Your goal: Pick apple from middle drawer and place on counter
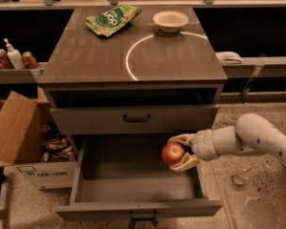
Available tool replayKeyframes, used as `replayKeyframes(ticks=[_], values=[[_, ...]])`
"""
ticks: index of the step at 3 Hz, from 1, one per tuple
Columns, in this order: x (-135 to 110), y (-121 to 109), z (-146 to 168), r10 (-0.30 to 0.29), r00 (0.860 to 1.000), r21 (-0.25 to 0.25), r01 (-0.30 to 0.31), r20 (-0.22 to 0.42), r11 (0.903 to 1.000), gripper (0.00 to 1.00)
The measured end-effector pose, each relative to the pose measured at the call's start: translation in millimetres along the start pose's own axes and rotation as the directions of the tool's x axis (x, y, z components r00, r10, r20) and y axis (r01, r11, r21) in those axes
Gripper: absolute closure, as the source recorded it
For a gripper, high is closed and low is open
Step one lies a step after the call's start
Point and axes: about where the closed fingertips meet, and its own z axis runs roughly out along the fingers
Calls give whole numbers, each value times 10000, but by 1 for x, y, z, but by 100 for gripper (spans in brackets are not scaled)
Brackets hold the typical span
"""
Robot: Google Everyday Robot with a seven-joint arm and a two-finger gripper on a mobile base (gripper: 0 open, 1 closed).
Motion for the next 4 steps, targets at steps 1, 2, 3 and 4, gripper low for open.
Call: replayKeyframes(ticks=[1,2,3,4], values=[[-3,1,-1,-19,10000,-142,20,79,9999,100],[-11,-1,-7,-169,9998,-70,169,108,9998,100],[-54,-5,-44,-621,9981,123,621,42,9980,100],[-115,-16,-92,-1282,9914,492,1294,-260,9904,100]])
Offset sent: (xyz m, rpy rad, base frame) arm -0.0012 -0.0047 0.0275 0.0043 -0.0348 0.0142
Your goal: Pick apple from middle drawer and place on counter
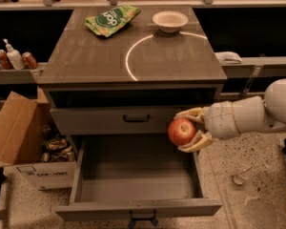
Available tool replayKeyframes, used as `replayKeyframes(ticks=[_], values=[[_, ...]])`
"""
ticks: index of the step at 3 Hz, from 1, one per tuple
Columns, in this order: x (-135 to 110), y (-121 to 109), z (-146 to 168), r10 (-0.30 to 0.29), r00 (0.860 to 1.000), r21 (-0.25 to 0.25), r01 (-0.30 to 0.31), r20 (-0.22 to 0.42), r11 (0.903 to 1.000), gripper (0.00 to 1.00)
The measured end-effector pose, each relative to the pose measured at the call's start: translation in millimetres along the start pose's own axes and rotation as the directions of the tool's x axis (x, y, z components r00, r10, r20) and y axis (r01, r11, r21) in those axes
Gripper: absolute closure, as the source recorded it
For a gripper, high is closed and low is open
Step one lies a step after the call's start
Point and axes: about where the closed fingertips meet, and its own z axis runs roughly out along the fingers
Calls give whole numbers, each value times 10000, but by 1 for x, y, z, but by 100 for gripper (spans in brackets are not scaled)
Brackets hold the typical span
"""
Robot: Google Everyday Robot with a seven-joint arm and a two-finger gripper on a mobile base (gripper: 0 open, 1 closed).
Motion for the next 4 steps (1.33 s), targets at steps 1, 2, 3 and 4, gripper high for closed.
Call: replayKeyframes(ticks=[1,2,3,4], values=[[-43,-36,-44,-455,9989,593,463,-143,9972,100],[-45,-44,-44,-341,9993,531,348,-145,9980,100],[-56,-76,-48,-282,9992,457,295,-294,9985,100],[-70,-122,-51,-154,9990,634,181,-418,9978,100]])
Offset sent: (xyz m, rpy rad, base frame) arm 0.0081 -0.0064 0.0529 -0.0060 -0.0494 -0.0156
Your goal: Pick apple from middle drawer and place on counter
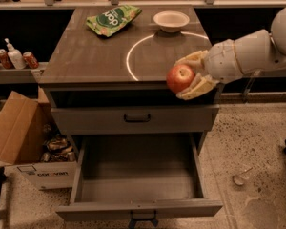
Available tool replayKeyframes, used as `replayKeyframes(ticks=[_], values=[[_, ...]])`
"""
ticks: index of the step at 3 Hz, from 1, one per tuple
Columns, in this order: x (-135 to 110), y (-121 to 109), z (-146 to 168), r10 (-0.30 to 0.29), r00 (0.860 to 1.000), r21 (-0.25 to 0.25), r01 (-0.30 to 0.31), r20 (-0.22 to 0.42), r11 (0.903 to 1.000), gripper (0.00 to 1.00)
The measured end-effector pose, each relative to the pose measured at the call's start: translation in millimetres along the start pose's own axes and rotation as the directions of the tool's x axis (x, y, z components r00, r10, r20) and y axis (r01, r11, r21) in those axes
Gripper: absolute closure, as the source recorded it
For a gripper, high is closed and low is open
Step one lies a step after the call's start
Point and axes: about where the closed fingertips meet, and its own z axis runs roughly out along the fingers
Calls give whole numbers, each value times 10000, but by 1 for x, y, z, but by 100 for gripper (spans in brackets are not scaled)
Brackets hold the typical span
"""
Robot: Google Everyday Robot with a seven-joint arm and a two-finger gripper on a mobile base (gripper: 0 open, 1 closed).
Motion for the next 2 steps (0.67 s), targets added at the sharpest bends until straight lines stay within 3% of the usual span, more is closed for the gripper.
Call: replayKeyframes(ticks=[2], values=[[-19,-63,25,541,9984,1020,-552,131,9933,100]])
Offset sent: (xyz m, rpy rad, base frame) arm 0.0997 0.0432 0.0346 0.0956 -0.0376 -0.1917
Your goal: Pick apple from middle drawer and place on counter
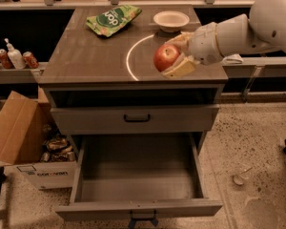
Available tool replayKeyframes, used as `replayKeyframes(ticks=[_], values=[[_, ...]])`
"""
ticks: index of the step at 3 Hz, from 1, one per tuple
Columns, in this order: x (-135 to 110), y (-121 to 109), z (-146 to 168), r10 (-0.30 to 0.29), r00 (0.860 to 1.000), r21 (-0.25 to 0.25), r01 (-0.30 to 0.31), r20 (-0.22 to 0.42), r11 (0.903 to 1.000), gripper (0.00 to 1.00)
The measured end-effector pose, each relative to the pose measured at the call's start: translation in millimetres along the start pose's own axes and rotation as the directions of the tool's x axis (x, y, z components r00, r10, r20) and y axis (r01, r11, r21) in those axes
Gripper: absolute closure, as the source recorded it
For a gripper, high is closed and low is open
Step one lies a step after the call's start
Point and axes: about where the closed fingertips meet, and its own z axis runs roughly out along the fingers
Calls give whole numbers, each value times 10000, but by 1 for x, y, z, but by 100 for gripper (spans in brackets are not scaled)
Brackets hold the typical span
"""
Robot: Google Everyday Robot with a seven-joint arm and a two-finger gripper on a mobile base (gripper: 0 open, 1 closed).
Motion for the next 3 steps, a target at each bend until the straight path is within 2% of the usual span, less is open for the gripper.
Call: replayKeyframes(ticks=[1,3], values=[[2,-21,26,551,9985,188,-550,-40,9983,100],[17,-49,70,1487,9887,-12,-1488,-209,9889,100]])
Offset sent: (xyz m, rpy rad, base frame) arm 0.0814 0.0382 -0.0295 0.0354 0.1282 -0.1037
